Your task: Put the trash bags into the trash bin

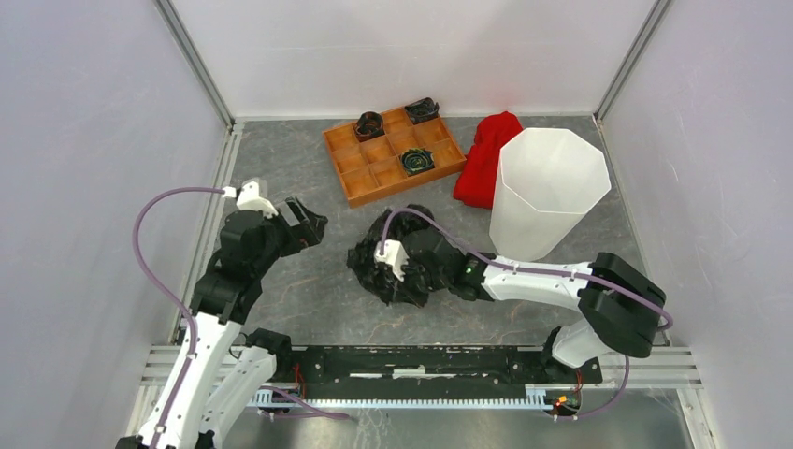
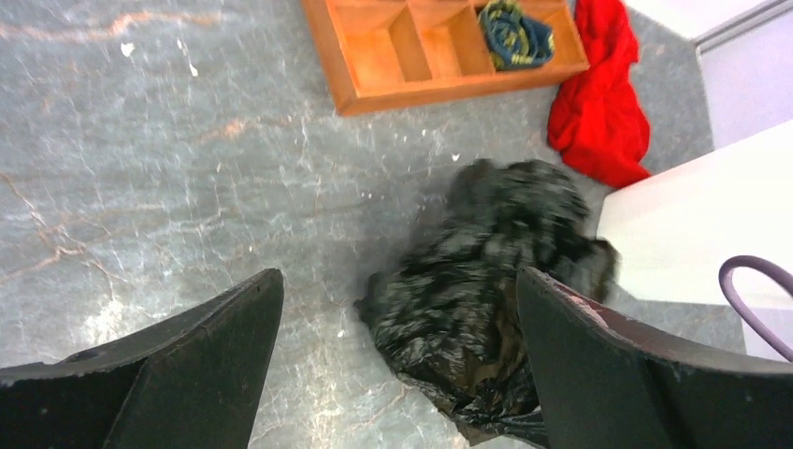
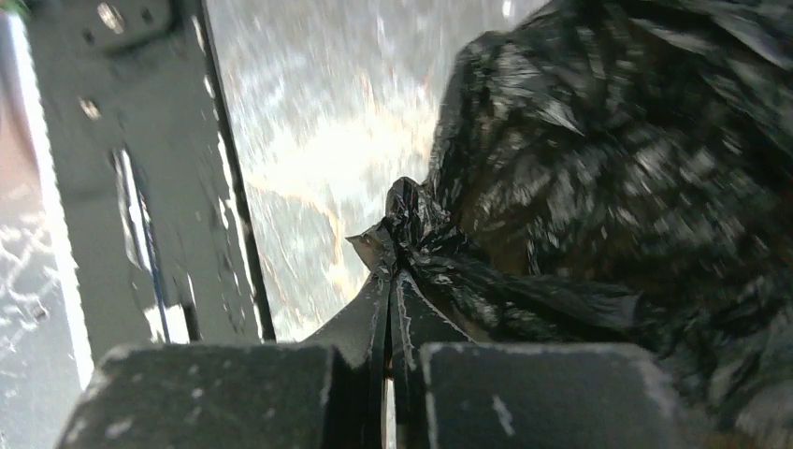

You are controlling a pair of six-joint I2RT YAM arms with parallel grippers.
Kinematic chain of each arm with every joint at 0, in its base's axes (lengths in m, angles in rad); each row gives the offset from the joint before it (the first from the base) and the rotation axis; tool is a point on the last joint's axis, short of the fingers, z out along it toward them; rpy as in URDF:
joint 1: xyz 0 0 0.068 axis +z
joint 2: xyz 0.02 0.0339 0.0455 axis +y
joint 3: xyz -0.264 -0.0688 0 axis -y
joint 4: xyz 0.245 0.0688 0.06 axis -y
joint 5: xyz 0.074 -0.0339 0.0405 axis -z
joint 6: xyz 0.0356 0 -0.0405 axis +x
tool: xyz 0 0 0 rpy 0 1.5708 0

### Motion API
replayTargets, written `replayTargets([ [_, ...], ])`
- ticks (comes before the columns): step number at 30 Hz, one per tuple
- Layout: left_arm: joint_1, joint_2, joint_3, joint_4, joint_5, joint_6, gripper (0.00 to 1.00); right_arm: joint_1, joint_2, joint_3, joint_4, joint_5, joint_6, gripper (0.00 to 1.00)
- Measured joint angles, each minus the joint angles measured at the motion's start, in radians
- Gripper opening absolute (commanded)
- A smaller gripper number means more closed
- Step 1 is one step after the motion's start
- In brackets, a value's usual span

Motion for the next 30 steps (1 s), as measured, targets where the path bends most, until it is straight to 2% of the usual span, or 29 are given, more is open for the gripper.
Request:
replayTargets([
  [4, 0.0, 0.079, -0.039, 0.012, 0.055, -0.026, 1.0, -0.002, -0.016, -0.112, 0.018, 0.021, 0.012, 0.01],
  [9, 0.0, 0.211, -0.113, 0.076, 0.161, -0.07, 1.0, -0.002, -0.068, -0.158, 0.046, 0.076, 0.015, 0.08],
  [14, 0.0, 0.317, -0.182, 0.155, 0.291, -0.098, 0.94, -0.002, -0.115, -0.186, 0.043, 0.143, 0.015, 0.27],
  [17, -0.013, 0.386, -0.187, 0.197, 0.341, -0.098, 0.91, -0.002, -0.149, -0.193, -0.013, 0.188, 0.028, 0.47],
  [20, -0.102, 0.443, -0.159, 0.197, 0.291, -0.095, 0.92, -0.002, -0.198, -0.183, -0.097, 0.237, 0.062, 0.71],
  [22, -0.214, 0.493, -0.098, 0.187, 0.206, -0.08, 0.91, -0.002, -0.24, -0.16, -0.169, 0.294, 0.086, 0.83],
  [25, -0.306, 0.568, -0.016, 0.195, 0.117, -0.064, 0.85, -0.001, -0.301, -0.108, -0.258, 0.43, 0.14, 0.86],
  [30, -0.361, 0.673, 0.034, 0.212, -0.014, -0.049, 0.78, -0.005, -0.354, -0.053, -0.314, 0.679, 0.288, 0.85],
])
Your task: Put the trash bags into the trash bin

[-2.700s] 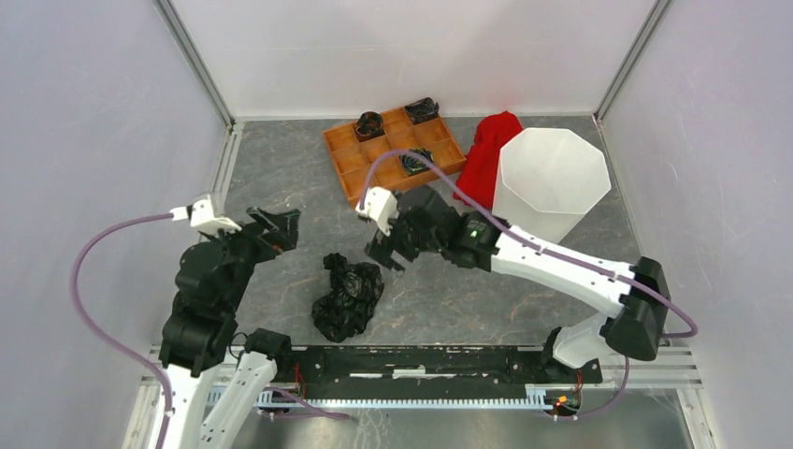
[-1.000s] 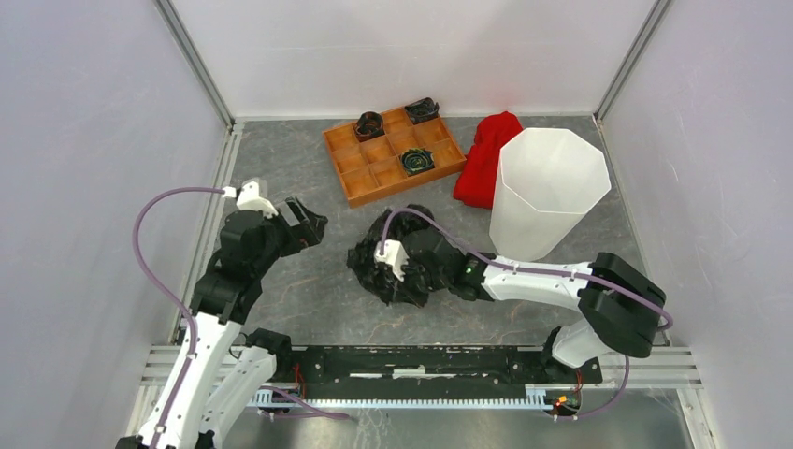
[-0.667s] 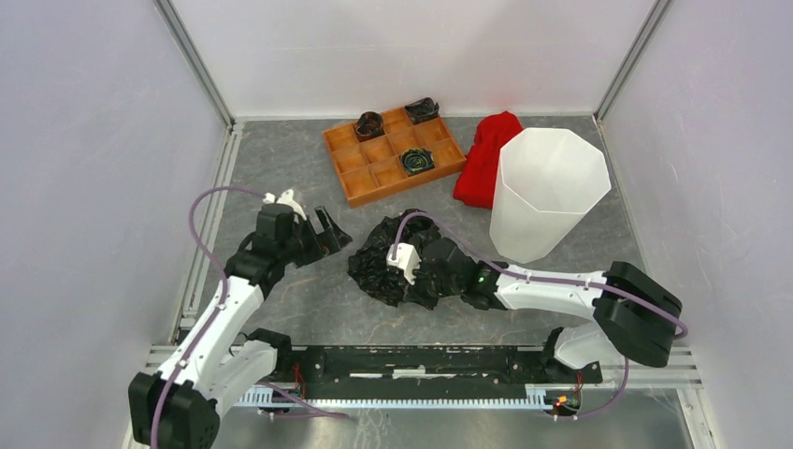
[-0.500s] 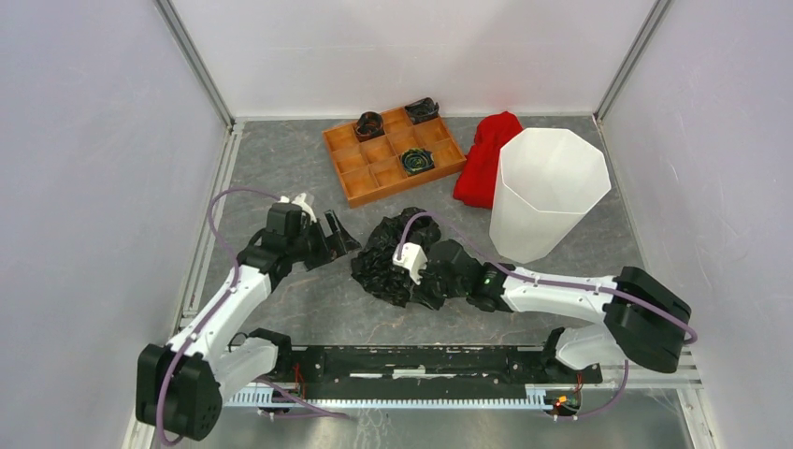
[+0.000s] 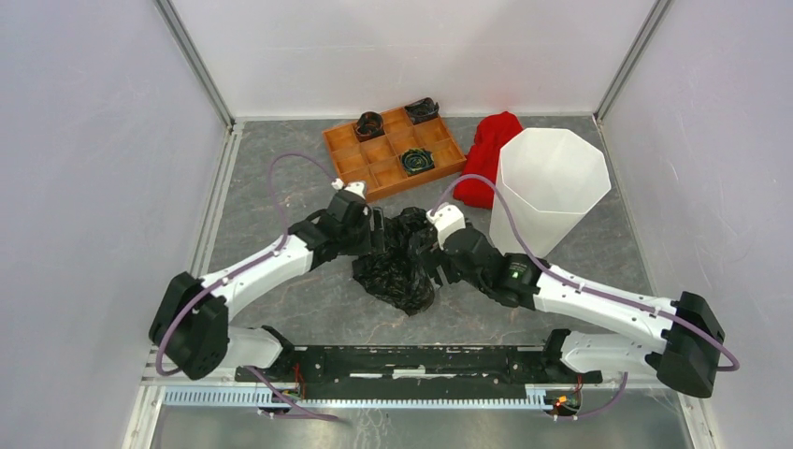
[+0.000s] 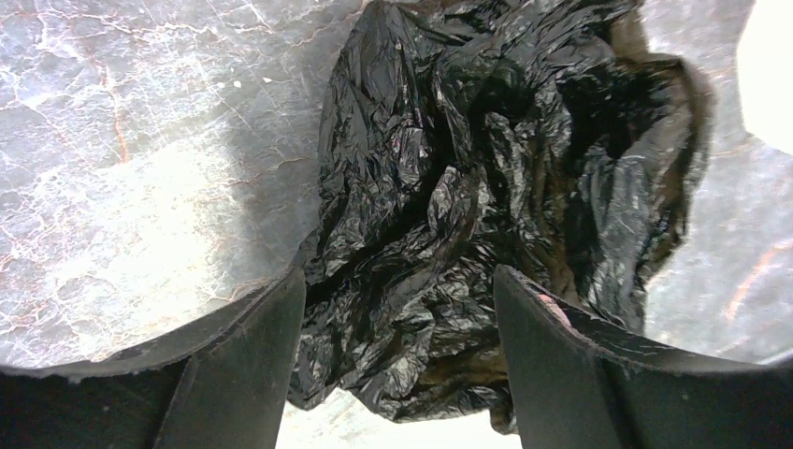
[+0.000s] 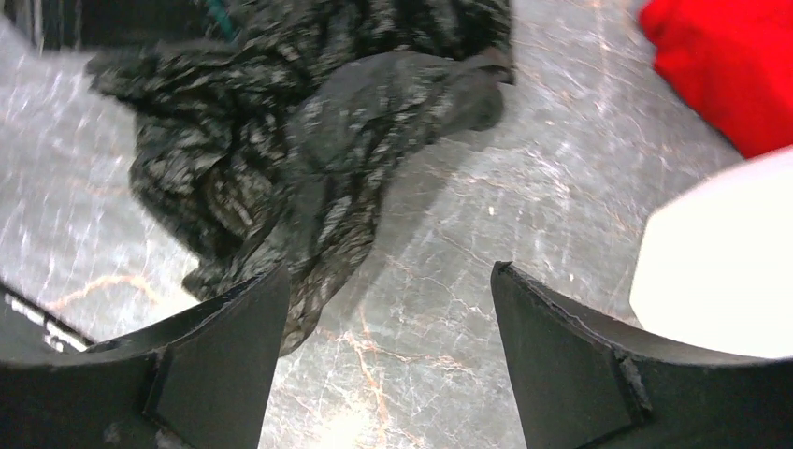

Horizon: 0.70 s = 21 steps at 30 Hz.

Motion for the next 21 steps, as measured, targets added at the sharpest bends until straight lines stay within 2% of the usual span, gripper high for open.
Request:
replayTargets([
  [5, -0.07, 0.102, 0.043, -0.002, -0.082, 0.025, 0.74, -0.02, 0.013, -0.002, 0.002, 0.106, 0.17, 0.83],
  [9, -0.101, 0.167, 0.073, 0.004, -0.116, 0.037, 0.72, -0.025, 0.038, -0.06, 0.142, 0.061, 0.222, 0.93],
  [14, -0.109, 0.23, 0.082, 0.003, -0.156, 0.037, 0.55, -0.025, 0.161, -0.078, 0.275, 0.013, 0.208, 0.92],
  [16, -0.109, 0.236, 0.082, -0.002, -0.171, 0.037, 0.44, -0.029, 0.206, -0.078, 0.304, 0.003, 0.201, 0.88],
  [17, -0.109, 0.236, 0.082, -0.003, -0.18, 0.037, 0.34, -0.032, 0.222, -0.078, 0.318, -0.005, 0.196, 0.85],
  [19, -0.109, 0.232, 0.082, -0.002, -0.193, 0.037, 0.24, -0.04, 0.239, -0.082, 0.357, -0.017, 0.185, 0.75],
  [21, -0.109, 0.218, 0.078, -0.004, -0.212, 0.037, 0.21, -0.046, 0.24, -0.096, 0.413, -0.032, 0.173, 0.63],
])
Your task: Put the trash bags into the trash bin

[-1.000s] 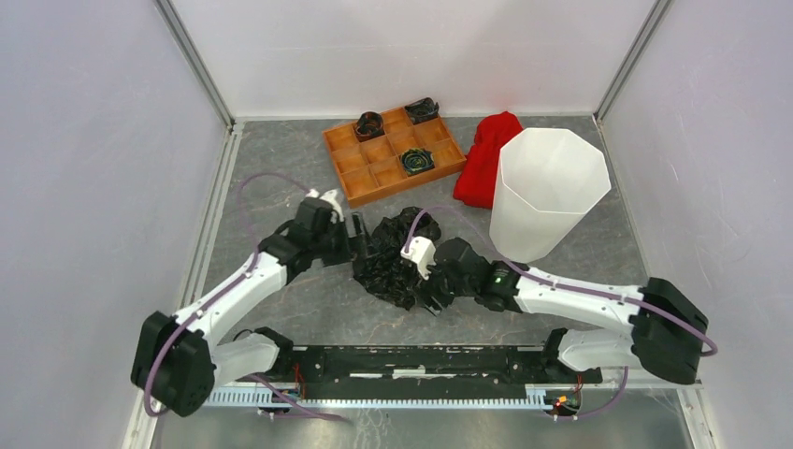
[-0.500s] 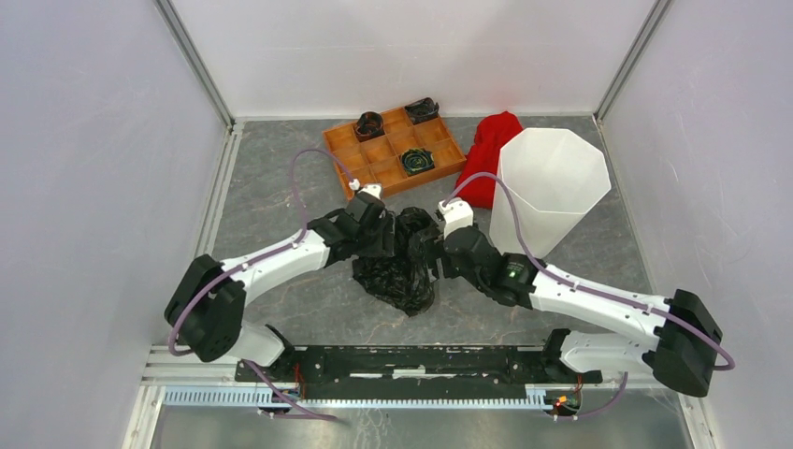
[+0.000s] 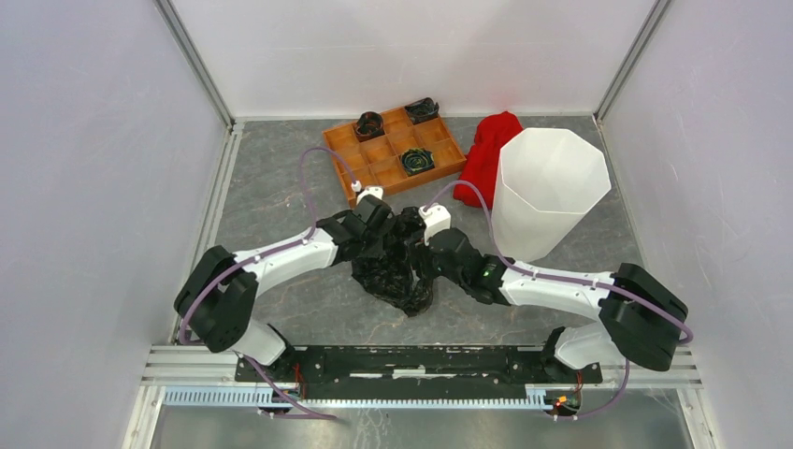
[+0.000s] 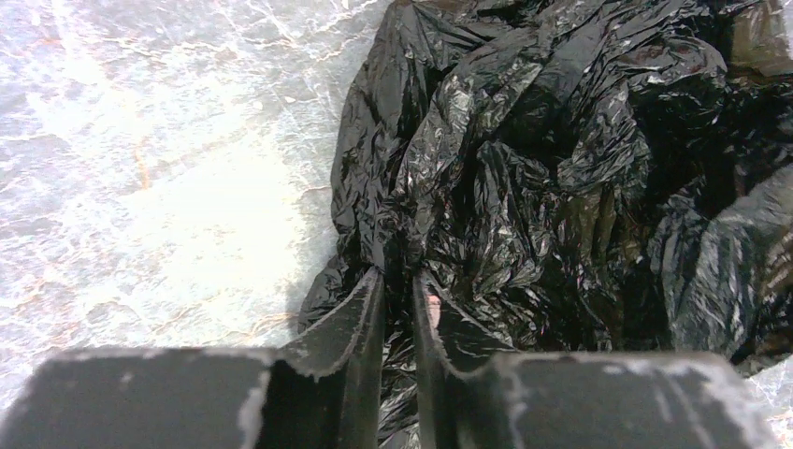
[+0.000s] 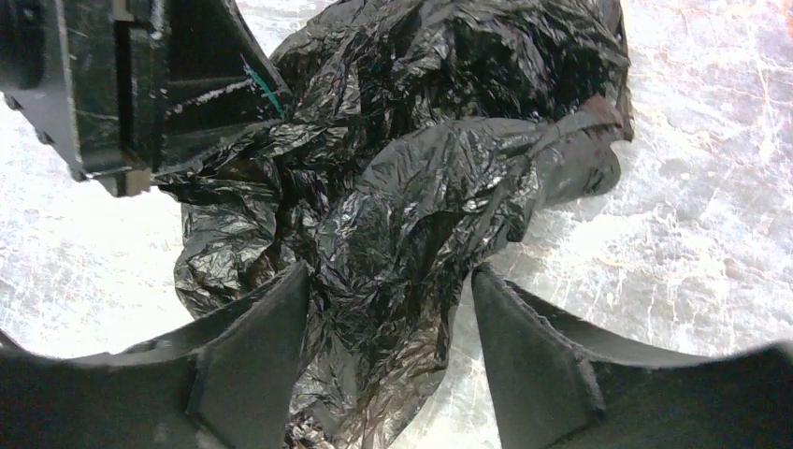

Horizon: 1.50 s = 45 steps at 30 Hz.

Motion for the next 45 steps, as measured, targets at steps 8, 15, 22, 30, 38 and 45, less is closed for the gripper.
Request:
replayTargets([
  [8, 0.0, -0.239, -0.096, 0.002, -0.032, -0.013, 0.03, -0.02, 0.008, -0.076, 0.15, -0.066, -0.036, 0.03],
  [15, 0.002, -0.394, -0.139, -0.042, -0.137, -0.058, 0.02, -0.039, -0.005, -0.06, 0.034, -0.003, -0.067, 0.0],
  [22, 0.016, -0.481, -0.196, -0.119, -0.239, -0.134, 0.04, -0.029, -0.148, -0.036, -0.187, 0.135, -0.133, 0.0],
  [30, 0.046, -0.45, -0.285, -0.176, -0.237, -0.211, 0.04, -0.025, -0.156, -0.095, -0.247, 0.206, -0.171, 0.04],
  [38, 0.099, -0.53, -0.286, -0.21, -0.253, -0.221, 0.05, -0.025, -0.15, -0.105, -0.279, 0.181, -0.251, 0.33],
  [45, 0.104, -0.541, -0.286, -0.185, -0.205, -0.22, 0.03, -0.025, -0.143, -0.013, -0.301, 0.06, -0.343, 0.76],
])
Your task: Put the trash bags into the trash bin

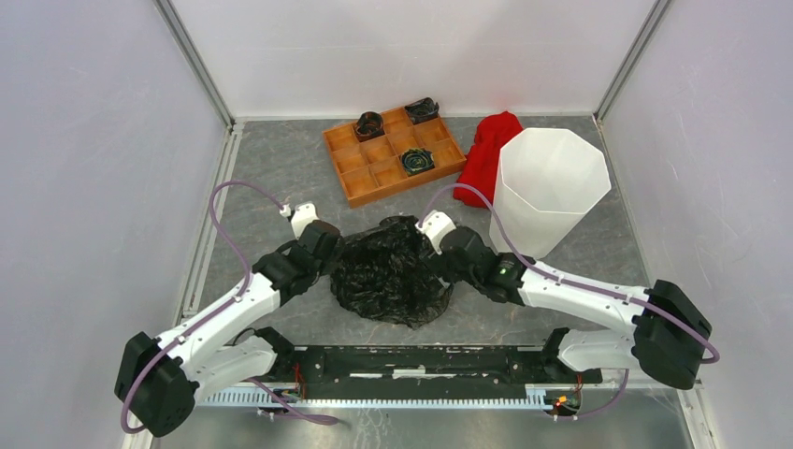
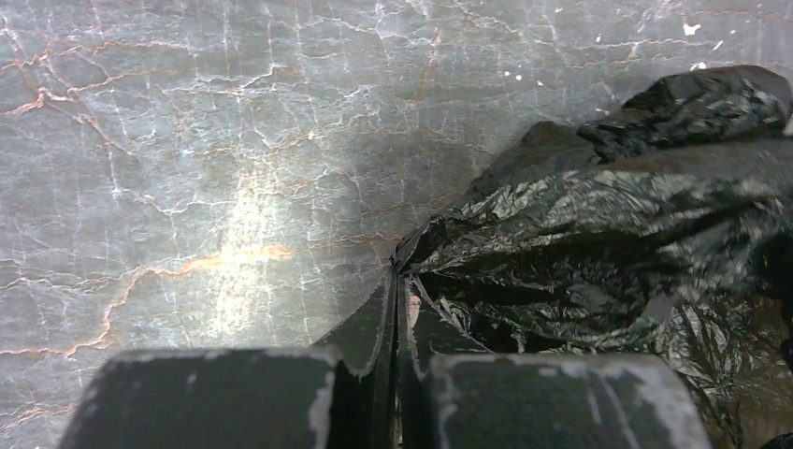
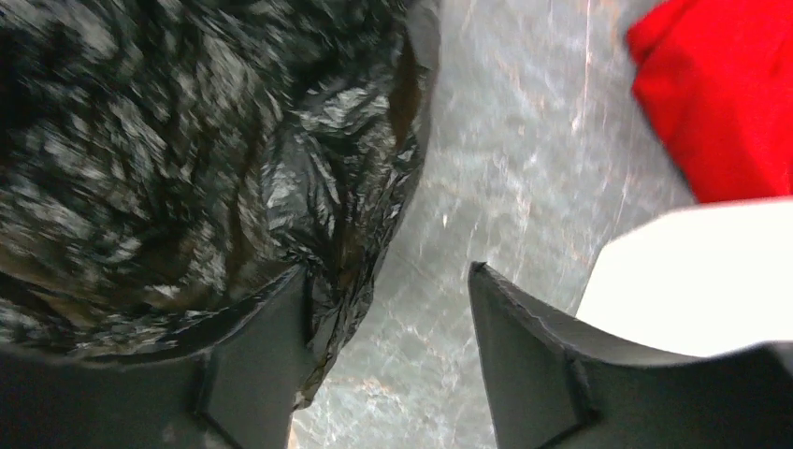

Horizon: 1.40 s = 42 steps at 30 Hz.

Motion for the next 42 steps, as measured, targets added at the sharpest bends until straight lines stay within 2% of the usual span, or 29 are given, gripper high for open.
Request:
replayTargets([
  [4, 0.0, -0.011, 0.0, 0.021, 0.017, 0.007, 0.02, -0.005, 0.013, 0.106, 0.0, -0.069, -0.092, 0.96],
  [5, 0.0, -0.014, 0.0, 0.024, 0.023, 0.013, 0.02, -0.011, 0.021, 0.137, 0.002, -0.093, -0.117, 0.98],
  [13, 0.0, -0.027, 0.003, 0.04, 0.024, 0.06, 0.02, -0.107, 0.156, 0.359, 0.023, -0.289, -0.207, 0.98],
  [17, 0.0, -0.041, 0.006, 0.048, 0.023, 0.079, 0.02, -0.122, 0.172, 0.391, 0.03, -0.354, -0.245, 0.98],
  [22, 0.0, -0.066, 0.006, 0.066, 0.023, 0.092, 0.02, -0.182, 0.263, 0.435, 0.056, -0.484, -0.308, 0.9],
  [26, 0.0, -0.07, 0.006, 0.074, 0.021, 0.099, 0.02, -0.251, 0.36, 0.444, 0.058, -0.596, -0.388, 0.88],
  [31, 0.0, -0.07, 0.013, 0.078, 0.022, 0.116, 0.02, -0.259, 0.413, 0.436, 0.041, -0.63, -0.499, 0.84],
  [33, 0.0, -0.07, 0.014, 0.08, 0.022, 0.119, 0.02, -0.262, 0.43, 0.439, 0.044, -0.639, -0.523, 0.75],
  [35, 0.0, -0.07, 0.015, 0.084, 0.023, 0.122, 0.02, -0.269, 0.464, 0.456, 0.043, -0.649, -0.541, 0.58],
  [42, 0.0, -0.052, 0.025, 0.095, 0.024, 0.124, 0.02, -0.278, 0.58, 0.513, 0.046, -0.665, -0.549, 0.53],
])
